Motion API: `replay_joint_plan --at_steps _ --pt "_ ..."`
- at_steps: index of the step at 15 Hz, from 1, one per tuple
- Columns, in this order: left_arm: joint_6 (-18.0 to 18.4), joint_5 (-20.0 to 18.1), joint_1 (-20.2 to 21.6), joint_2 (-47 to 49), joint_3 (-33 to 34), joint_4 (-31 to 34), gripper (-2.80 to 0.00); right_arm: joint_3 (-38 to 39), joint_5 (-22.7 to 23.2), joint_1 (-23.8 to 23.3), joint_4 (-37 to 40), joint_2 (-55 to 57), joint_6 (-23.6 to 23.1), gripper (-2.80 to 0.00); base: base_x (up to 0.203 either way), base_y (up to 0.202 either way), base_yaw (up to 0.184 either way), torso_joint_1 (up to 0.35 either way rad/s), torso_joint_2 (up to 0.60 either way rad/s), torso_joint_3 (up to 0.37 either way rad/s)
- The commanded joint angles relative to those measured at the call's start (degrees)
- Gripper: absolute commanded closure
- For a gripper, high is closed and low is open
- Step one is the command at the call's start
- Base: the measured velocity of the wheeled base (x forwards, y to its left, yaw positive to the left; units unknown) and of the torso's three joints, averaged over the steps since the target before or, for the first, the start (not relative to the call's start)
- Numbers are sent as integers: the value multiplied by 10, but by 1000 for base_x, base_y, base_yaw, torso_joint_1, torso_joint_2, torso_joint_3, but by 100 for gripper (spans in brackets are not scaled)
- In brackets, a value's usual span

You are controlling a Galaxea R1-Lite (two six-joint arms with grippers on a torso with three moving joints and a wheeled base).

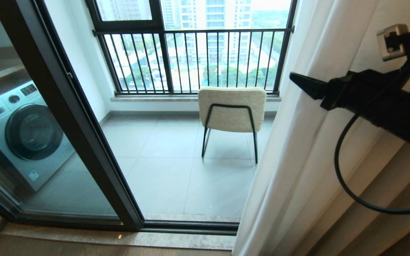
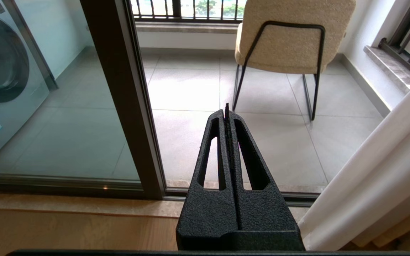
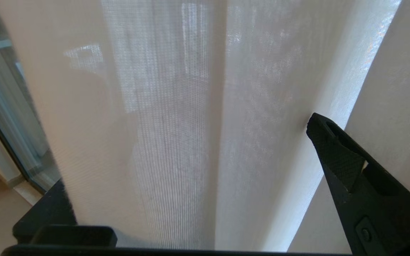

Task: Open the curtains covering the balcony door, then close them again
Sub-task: Close the inner curtains on both sides

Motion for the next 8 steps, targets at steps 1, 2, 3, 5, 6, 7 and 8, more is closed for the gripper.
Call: replay_joint_plan --at_steps 1,2,3,5,6,7,8 --pt "0 0 0 0 0 0 0 1 -6 0 -11 6 0 -280 0 0 0 0 0 0" --pt "0 0 0 0 0 0 0 2 -13 0 -11 6 1 -280 0 0 0 0 0 0" --pt "0 0 0 0 0 0 0 3 -18 0 -12 6 1 -280 0 0 0 0 0 0" --pt "0 0 0 0 0 0 0 3 -21 -1 -12 7 0 -280 0 0 0 0 0 0" --pt "0 0 0 0 0 0 0 4 -28 -1 -17 10 -1 -280 0 0 0 0 0 0" --pt "0 0 0 0 0 0 0 4 -33 0 -26 14 0 0 0 0 0 0 0 0" --pt "0 0 0 0 0 0 0 3 -34 0 -38 17 2 0 0 0 0 0 0 0"
